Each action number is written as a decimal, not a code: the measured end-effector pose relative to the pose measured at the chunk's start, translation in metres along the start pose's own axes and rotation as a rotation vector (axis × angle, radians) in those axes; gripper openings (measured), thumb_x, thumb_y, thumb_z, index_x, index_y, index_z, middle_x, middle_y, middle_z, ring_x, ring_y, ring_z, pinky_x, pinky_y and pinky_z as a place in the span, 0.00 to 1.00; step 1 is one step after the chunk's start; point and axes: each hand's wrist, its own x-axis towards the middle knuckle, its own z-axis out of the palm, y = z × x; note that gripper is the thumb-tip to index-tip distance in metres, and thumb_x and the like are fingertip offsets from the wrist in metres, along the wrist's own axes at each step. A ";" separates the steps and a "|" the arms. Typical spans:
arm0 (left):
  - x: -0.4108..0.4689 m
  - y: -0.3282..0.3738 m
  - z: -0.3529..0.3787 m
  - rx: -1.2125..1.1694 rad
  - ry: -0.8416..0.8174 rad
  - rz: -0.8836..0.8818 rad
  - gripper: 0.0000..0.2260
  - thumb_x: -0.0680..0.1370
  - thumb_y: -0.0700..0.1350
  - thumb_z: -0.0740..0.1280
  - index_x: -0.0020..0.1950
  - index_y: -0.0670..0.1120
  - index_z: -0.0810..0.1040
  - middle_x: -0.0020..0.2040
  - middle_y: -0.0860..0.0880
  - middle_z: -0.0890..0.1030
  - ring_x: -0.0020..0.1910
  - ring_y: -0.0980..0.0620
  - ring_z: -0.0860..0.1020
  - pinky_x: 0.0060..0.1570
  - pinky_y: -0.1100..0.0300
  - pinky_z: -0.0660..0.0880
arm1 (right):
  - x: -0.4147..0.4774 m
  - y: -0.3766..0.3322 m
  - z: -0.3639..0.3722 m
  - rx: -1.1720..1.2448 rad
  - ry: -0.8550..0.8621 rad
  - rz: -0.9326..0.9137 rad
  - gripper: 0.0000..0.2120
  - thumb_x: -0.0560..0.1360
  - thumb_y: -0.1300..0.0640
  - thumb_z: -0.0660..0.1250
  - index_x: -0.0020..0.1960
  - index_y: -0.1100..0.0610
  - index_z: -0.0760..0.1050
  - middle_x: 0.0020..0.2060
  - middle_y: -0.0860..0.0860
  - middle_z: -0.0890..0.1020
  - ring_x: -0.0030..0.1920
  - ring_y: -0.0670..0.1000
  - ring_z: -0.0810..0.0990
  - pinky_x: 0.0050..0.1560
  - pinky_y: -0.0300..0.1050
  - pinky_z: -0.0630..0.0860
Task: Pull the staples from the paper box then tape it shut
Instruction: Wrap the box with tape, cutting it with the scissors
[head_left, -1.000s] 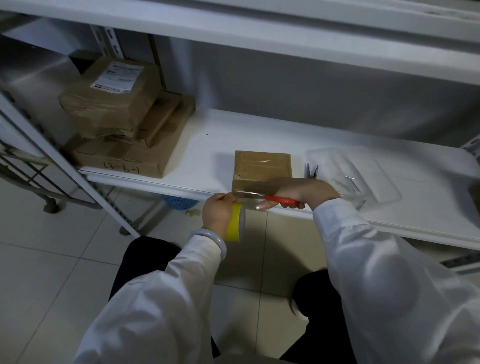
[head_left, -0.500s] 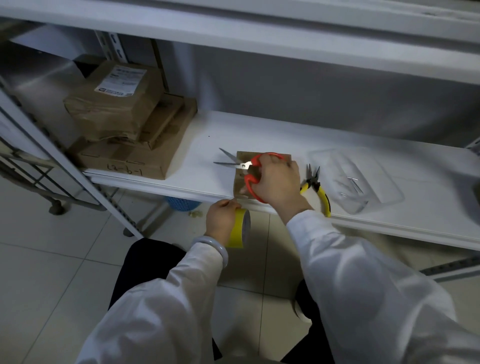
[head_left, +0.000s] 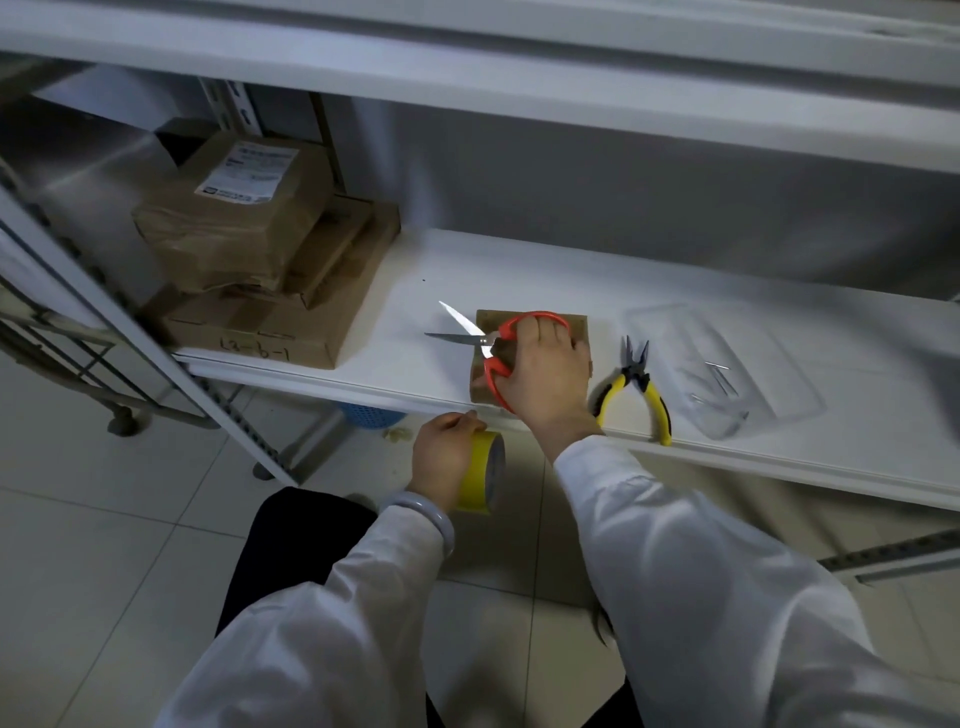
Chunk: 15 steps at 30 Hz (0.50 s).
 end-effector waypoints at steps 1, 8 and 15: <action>0.002 -0.001 0.001 0.004 0.007 0.017 0.10 0.77 0.42 0.65 0.53 0.38 0.79 0.57 0.38 0.81 0.59 0.40 0.77 0.61 0.51 0.72 | 0.002 0.006 -0.002 0.037 -0.009 -0.012 0.20 0.74 0.47 0.65 0.62 0.55 0.69 0.60 0.53 0.75 0.63 0.54 0.71 0.61 0.50 0.65; -0.007 0.006 -0.001 -0.271 -0.015 -0.028 0.06 0.79 0.42 0.62 0.45 0.43 0.78 0.47 0.47 0.77 0.46 0.51 0.75 0.54 0.60 0.69 | 0.001 0.004 -0.006 0.211 -0.025 -0.006 0.18 0.73 0.51 0.67 0.60 0.55 0.71 0.60 0.52 0.76 0.63 0.54 0.70 0.62 0.47 0.63; -0.013 0.015 -0.014 -0.286 -0.227 0.028 0.08 0.76 0.32 0.64 0.51 0.39 0.81 0.48 0.58 0.78 0.48 0.63 0.74 0.55 0.71 0.65 | -0.009 0.008 -0.034 0.599 0.004 0.160 0.19 0.72 0.52 0.70 0.60 0.57 0.72 0.52 0.52 0.79 0.52 0.54 0.76 0.55 0.46 0.73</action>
